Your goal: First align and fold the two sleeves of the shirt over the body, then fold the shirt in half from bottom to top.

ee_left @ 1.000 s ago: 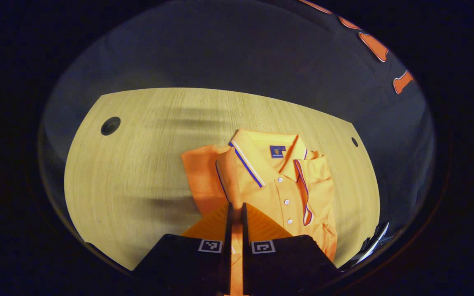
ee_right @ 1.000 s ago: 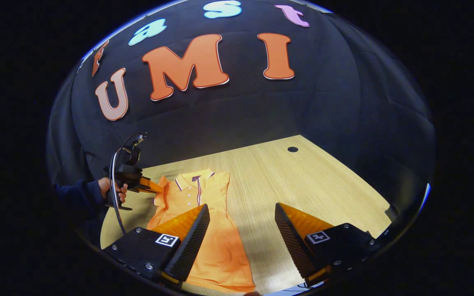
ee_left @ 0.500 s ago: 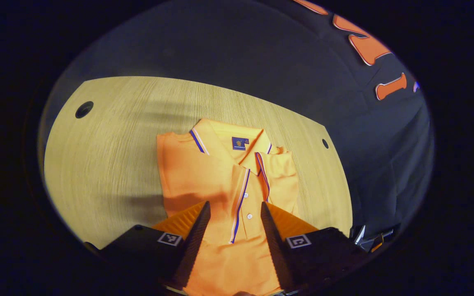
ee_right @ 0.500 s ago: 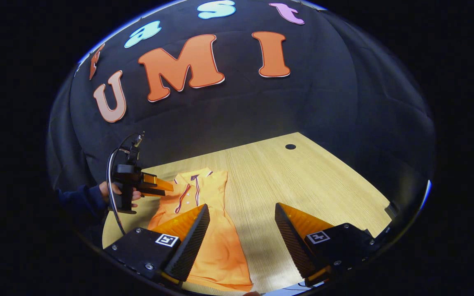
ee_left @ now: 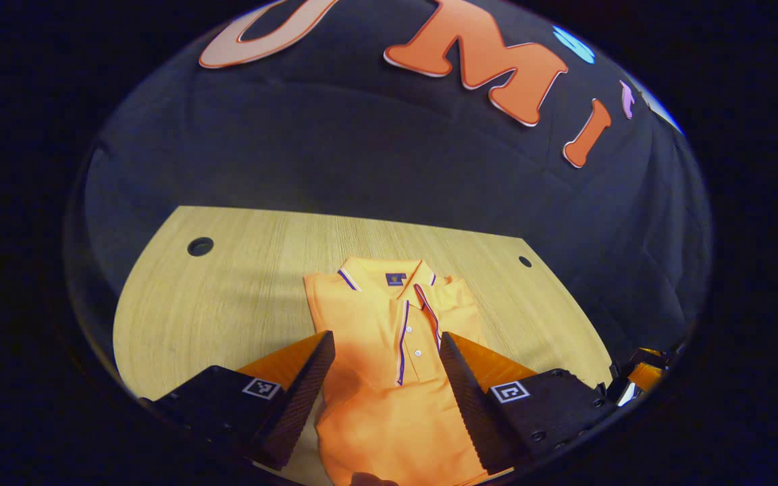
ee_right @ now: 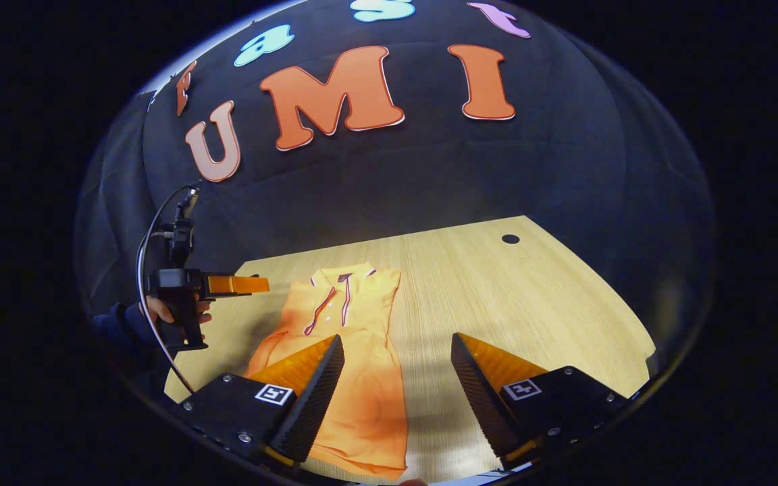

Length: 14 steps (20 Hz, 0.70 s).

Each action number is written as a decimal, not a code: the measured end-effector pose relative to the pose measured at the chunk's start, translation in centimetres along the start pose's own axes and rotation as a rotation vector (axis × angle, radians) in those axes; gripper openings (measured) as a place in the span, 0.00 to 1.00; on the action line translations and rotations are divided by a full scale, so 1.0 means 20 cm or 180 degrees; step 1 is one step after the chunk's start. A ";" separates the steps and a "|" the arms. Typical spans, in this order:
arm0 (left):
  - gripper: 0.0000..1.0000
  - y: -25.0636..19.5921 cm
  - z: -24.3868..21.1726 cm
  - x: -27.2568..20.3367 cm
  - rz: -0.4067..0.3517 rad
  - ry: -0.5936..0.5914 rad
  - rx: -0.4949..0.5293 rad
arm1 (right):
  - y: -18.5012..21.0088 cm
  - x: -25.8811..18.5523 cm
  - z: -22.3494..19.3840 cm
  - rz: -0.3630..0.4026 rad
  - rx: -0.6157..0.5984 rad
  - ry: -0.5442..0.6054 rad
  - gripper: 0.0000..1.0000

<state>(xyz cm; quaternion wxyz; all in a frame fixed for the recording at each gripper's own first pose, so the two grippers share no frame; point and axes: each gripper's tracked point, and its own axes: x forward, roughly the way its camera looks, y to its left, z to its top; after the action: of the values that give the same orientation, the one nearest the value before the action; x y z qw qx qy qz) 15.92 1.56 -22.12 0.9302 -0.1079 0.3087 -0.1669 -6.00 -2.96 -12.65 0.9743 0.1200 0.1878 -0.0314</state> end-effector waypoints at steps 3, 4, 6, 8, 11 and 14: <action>0.97 0.03 -0.05 -0.19 0.0205 -0.0191 -0.0016 | -0.01 -0.01 -0.06 0.0077 -0.0110 0.0054 0.97; 0.97 0.04 -0.08 -0.25 0.0287 -0.0220 0.0015 | -0.01 -0.01 -0.08 0.0117 -0.0118 0.0080 0.97; 0.97 0.09 -0.14 -0.35 0.0528 -0.0264 0.0158 | 0.00 -0.02 -0.14 0.0197 -0.0140 0.0138 0.97; 0.97 0.08 -0.18 -0.44 0.0596 -0.0334 0.0307 | -0.02 -0.01 -0.21 0.0222 -0.0211 0.0234 0.97; 0.97 0.06 -0.31 -0.52 0.0662 -0.0278 0.0421 | -0.03 -0.01 -0.30 0.0267 -0.0253 0.0349 0.97; 0.97 0.04 -0.47 -0.60 0.0654 -0.0156 0.0349 | -0.03 -0.02 -0.39 0.0329 -0.0353 0.0473 0.98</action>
<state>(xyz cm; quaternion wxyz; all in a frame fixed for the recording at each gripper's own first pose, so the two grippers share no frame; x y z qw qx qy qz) 1.39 5.86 -23.34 0.9541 -0.0288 0.2857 -0.0846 -9.30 -1.55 -19.69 0.9632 0.0774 0.2546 0.0383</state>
